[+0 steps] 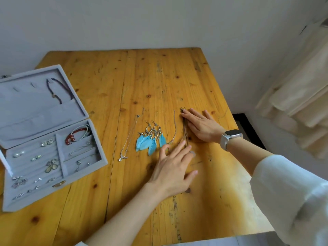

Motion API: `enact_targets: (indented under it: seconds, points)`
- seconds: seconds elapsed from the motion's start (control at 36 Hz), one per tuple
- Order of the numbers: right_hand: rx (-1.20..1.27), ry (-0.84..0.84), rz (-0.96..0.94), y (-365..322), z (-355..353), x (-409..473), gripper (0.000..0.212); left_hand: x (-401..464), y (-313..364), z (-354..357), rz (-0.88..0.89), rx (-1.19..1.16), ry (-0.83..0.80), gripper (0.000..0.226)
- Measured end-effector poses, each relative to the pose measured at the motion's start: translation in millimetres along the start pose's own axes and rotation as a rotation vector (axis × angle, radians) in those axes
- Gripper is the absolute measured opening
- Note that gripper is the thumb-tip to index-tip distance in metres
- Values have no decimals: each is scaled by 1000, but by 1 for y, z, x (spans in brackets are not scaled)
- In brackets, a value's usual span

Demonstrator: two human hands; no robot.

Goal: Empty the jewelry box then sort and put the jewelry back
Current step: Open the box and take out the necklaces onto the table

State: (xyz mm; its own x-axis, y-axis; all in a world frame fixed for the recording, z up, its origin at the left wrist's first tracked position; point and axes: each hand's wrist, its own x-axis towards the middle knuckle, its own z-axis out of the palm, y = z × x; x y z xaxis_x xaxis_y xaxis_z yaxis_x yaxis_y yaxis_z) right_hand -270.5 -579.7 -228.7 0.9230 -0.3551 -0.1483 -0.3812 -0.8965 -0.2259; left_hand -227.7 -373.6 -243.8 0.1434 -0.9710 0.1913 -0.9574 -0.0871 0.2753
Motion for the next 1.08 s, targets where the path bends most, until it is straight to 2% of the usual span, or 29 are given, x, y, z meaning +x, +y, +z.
enact_targets:
  seconds: [0.14,0.25,0.42,0.5,0.64,0.81,0.92,0.97,1.08]
  points:
    - [13,1,34,6,-2,-6,45,5,6,1,-16,-26,-64,60]
    - [65,20,48,3,-2,-6,45,4,2,0,12,-18,-58,56]
    - [176,266,53,-13,-17,-6,40,-7,-17,-16,20,-26,42,51]
    - [182,354,29,-32,-30,-3,35,-10,-40,-38,-73,17,76,51]
    - [277,347,-49,-85,-47,16,34,-19,-90,-92,-246,128,138,42]
    - [395,389,-208,-175,-69,57,35,-46,-158,-168,-423,334,293,38]
    - [403,436,-277,-233,-74,90,32,-71,-203,-204,-569,451,377,47]
    - [373,441,-268,-259,-72,107,31,-82,-222,-216,-659,462,360,58]
    - [167,509,-193,-300,-66,132,28,-94,-249,-222,-757,466,325,73]
